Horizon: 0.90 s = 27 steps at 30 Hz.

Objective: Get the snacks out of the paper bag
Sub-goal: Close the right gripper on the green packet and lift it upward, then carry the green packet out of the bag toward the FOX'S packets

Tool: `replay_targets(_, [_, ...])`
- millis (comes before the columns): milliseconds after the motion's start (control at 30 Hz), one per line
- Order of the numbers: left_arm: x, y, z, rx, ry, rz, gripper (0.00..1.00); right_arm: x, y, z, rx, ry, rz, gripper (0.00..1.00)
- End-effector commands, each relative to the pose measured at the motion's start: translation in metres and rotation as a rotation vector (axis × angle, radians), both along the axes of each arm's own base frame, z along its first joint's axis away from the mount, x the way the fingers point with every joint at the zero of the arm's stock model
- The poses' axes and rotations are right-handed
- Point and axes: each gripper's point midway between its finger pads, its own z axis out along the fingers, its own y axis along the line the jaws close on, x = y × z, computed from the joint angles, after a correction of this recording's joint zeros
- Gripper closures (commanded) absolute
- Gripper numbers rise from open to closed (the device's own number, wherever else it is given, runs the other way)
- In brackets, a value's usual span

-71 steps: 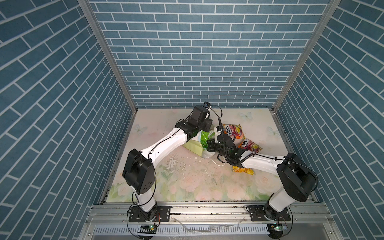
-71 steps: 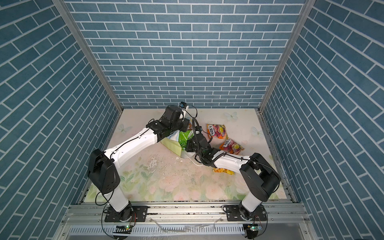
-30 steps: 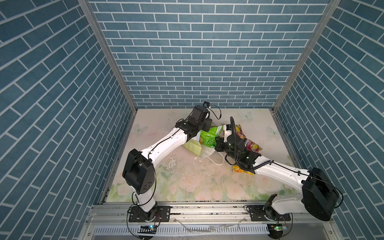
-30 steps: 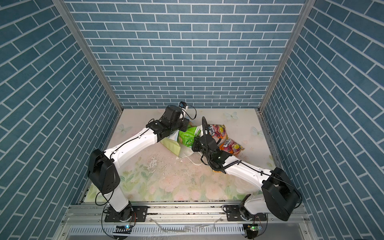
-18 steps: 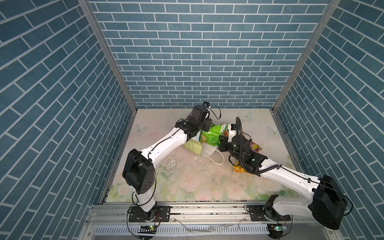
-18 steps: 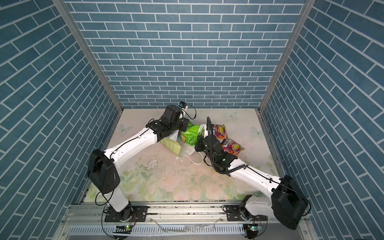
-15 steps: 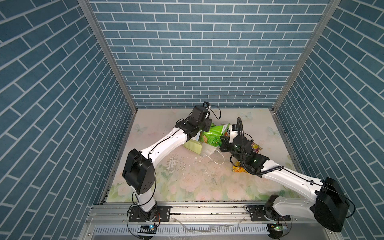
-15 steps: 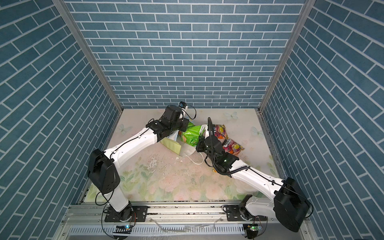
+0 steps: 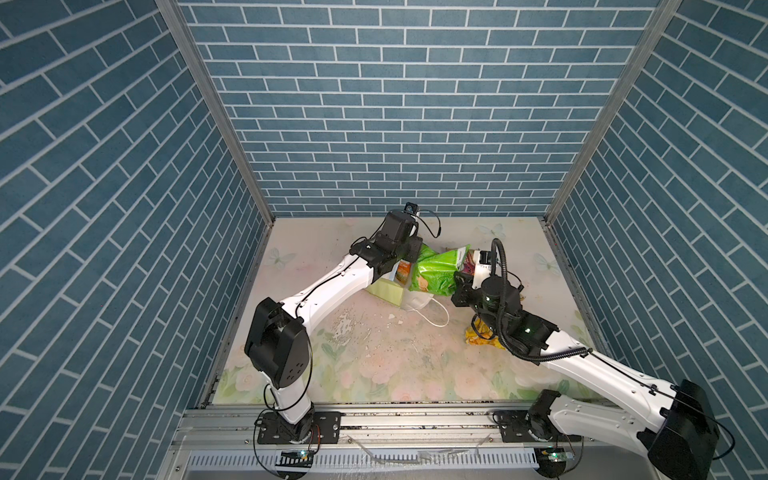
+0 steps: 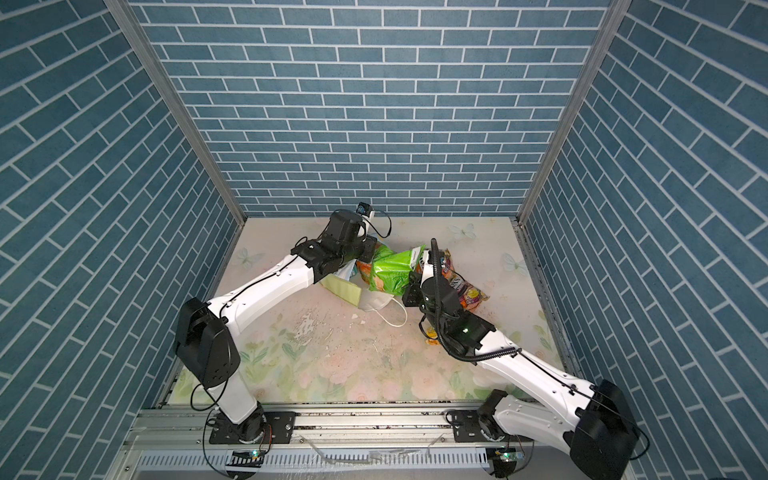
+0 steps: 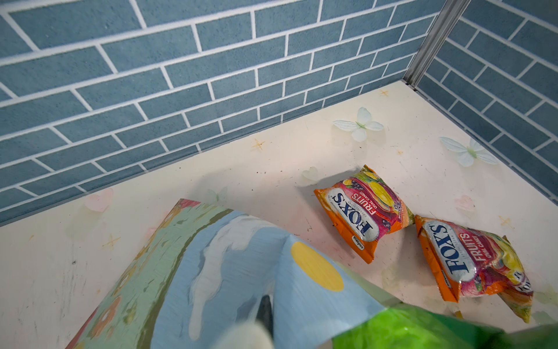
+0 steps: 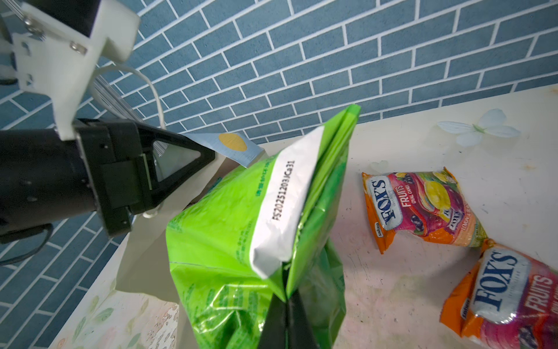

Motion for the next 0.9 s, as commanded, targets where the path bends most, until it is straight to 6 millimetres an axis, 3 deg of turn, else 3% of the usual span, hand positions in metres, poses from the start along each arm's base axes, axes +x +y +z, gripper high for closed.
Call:
replay_targets(0, [-0.002,0.019,-0.002,0.027,0.025,0.050,1.00,-0.002,-0.014,0.015,-0.007,-0.041,-0.036,1.00])
replay_targets(500, [0.001,0.036,-0.001,0.014,0.036,0.096,1.00,-0.020,-0.036,0.034,0.038,-0.063,-0.056,1.00])
replay_targets(867, [0.001,0.063,0.009,-0.025,0.031,0.177,1.00,-0.028,-0.051,0.064,0.063,-0.083,-0.081,1.00])
